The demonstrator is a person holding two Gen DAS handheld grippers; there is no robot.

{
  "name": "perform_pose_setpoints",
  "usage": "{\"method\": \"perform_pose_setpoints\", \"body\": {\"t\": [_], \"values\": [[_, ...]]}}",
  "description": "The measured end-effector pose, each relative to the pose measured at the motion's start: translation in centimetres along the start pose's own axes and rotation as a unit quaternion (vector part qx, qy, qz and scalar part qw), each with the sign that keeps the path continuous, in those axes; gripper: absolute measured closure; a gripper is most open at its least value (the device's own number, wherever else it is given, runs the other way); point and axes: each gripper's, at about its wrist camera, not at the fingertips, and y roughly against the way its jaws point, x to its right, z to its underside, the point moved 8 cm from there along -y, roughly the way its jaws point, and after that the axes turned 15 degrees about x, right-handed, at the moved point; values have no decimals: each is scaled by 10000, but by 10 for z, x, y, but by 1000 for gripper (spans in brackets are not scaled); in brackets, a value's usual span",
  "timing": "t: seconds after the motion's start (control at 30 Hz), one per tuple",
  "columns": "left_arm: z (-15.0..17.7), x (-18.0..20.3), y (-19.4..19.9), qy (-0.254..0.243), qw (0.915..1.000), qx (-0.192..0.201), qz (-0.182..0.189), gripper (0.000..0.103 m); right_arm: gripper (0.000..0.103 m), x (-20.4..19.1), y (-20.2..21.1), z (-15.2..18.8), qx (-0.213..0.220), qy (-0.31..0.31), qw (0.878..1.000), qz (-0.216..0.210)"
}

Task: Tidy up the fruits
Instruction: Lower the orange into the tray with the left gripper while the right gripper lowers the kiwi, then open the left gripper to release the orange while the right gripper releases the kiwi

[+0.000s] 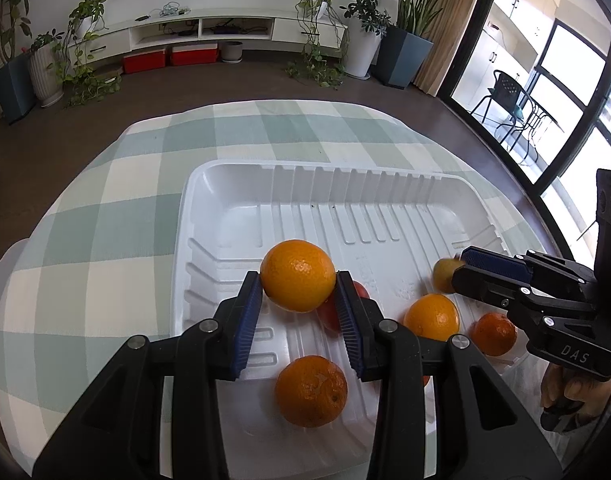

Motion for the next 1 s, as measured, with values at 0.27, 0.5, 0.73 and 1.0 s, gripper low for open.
{"method": "perform_pose_setpoints", "body": {"t": [0.27, 0.5, 0.73, 1.0], "values": [[-1, 0, -2, -3, 10000, 0, -9, 68, 71, 2, -5, -2, 5, -4, 10000, 6], [-2, 3, -2, -46, 10000, 11, -13, 68, 71, 2, -5, -2, 3, -11, 10000, -12], [-2, 7, 0, -138, 9999, 56, -55, 68, 71, 2, -9, -3, 18, -14, 10000, -23], [0, 7, 5, -121, 9998, 79, -108, 68, 71, 0, -12, -4, 35, 8, 10000, -44]]}}
